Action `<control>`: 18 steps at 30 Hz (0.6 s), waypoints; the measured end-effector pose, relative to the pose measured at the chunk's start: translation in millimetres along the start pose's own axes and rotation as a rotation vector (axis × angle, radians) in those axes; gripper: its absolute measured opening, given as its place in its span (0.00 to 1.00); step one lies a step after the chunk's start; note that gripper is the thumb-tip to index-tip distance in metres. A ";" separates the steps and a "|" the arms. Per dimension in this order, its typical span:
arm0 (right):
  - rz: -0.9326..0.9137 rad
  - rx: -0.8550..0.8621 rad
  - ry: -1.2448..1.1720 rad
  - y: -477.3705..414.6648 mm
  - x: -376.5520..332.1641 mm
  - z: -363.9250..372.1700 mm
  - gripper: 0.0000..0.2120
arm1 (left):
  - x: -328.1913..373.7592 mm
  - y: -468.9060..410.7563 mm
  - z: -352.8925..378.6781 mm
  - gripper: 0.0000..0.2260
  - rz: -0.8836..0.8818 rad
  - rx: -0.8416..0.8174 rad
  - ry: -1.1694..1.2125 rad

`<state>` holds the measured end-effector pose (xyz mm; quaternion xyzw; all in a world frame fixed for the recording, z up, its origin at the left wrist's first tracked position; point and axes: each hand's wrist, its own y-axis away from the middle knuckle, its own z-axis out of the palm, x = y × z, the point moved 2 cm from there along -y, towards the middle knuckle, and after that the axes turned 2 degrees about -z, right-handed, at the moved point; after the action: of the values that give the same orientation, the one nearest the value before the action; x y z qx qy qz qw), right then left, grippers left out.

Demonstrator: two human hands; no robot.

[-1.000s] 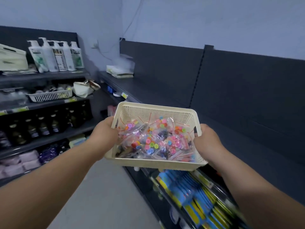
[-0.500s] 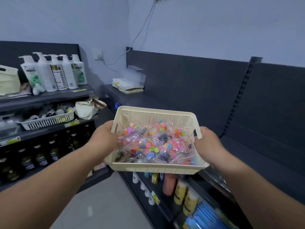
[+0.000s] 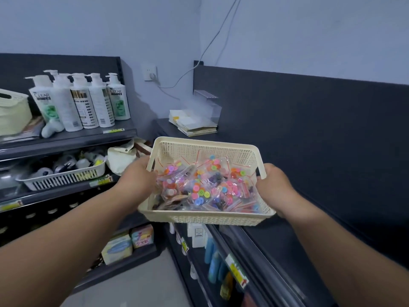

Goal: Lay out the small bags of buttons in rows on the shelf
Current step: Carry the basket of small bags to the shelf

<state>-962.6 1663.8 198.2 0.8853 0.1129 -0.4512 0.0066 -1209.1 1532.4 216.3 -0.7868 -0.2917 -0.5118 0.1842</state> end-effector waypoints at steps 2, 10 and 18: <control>0.017 -0.018 -0.009 -25.9 0.9 11.5 0.11 | -0.2 -27.2 5.4 0.12 -0.007 -0.017 0.006; 0.076 0.050 0.036 -126.3 -8.5 63.6 0.10 | -14.0 -165.6 23.5 0.15 -0.011 -0.100 -0.016; 0.181 0.128 0.012 -218.2 -29.2 108.0 0.11 | -1.8 -302.1 32.5 0.14 0.050 -0.245 -0.005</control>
<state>-1110.2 1858.4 177.2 0.8932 0.0033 -0.4495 -0.0097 -1382.6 1781.3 198.7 -0.8117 -0.2074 -0.5370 0.0986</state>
